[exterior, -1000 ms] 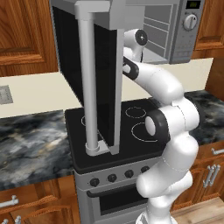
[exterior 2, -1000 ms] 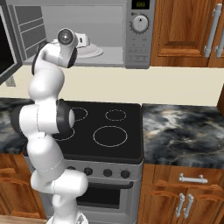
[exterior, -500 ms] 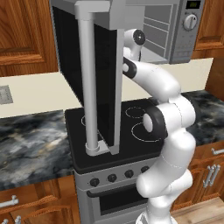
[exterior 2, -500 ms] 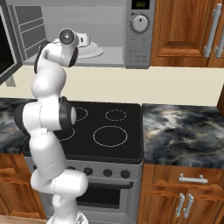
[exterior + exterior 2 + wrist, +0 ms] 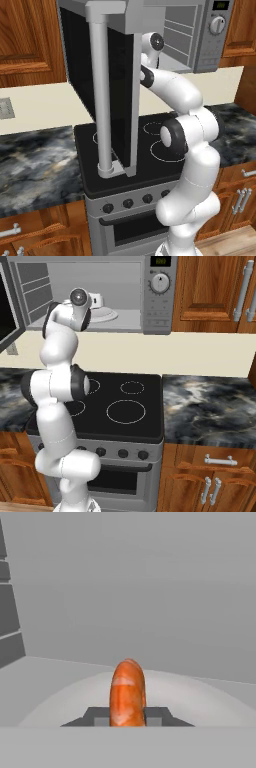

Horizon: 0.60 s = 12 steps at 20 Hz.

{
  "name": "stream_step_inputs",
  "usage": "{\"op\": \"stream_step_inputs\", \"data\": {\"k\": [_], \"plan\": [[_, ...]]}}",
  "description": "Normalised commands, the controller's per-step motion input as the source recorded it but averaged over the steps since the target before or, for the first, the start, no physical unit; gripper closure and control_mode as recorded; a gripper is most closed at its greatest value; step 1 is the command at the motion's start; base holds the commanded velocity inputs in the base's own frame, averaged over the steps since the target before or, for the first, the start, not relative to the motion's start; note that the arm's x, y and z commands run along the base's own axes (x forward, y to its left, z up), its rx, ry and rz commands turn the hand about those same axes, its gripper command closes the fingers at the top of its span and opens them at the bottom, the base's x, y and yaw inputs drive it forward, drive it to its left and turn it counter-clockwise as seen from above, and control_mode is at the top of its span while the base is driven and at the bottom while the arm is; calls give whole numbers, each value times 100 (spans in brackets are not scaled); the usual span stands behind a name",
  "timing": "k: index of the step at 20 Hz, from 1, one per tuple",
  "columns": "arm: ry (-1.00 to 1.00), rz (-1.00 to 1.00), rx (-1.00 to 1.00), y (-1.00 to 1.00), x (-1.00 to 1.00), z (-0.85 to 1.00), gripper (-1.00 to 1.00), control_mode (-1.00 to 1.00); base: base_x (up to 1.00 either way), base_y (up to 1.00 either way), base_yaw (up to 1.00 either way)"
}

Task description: Transport the shrimp from the fridge to the microwave and turn on the microwave.

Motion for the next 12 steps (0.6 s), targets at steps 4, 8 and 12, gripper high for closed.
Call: {"op": "stream_step_inputs", "data": {"k": [4,8,12], "plan": [[0,1,0,1,9,-1,100,-100,0,0,0],[1,1,0,3,9,-1,-100,-100,0,0,0],[2,1,0,3,5,0,-100,-100,0,0,0]]}}
